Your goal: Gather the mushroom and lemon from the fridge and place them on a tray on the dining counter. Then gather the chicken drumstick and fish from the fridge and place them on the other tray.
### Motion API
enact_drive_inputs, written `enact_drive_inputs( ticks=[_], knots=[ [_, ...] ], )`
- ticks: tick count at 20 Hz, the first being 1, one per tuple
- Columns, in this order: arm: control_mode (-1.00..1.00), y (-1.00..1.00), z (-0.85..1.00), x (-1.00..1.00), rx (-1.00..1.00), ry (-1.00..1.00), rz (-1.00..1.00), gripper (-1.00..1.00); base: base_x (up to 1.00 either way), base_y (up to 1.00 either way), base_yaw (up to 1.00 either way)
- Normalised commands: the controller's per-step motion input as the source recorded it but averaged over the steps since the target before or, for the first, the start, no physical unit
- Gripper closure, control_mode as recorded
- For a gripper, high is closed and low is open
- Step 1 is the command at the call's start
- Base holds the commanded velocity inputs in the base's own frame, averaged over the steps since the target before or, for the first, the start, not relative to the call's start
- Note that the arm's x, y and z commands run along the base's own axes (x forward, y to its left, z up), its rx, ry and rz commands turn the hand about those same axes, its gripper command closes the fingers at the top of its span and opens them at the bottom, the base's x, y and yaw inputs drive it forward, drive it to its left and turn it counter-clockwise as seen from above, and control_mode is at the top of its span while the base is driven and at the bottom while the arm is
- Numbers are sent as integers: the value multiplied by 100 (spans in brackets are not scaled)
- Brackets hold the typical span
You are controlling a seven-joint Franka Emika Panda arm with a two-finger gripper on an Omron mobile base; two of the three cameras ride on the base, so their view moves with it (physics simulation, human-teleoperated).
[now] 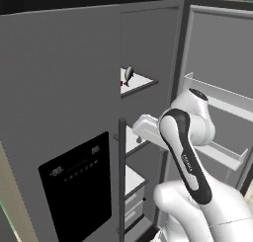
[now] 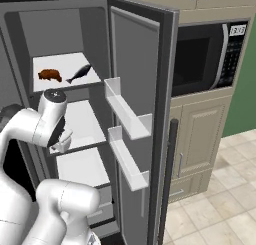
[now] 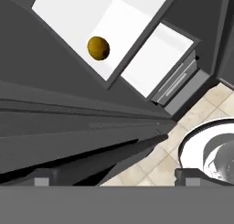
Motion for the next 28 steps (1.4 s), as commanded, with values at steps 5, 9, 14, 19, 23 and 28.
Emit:
enact_drive_inputs(
  ticks=[5, 9, 14, 19, 23, 28],
  knots=[
    [-100, 1, -11, 40, 4, 11, -4, -100, 0, 0, 0],
    [-100, 8, -24, 28, 3, 8, -4, -100, 0, 0, 0],
    [-100, 26, -24, 17, 0, 1, -6, -100, 0, 0, 0],
    [-100, 27, -29, 14, 0, 0, -9, -100, 0, 0, 0],
    [-100, 2, -26, 3, 2, 1, -5, -100, 0, 0, 0],
    [-100, 0, -8, 11, 7, 7, 0, -100, 0, 0, 0]
  ],
)
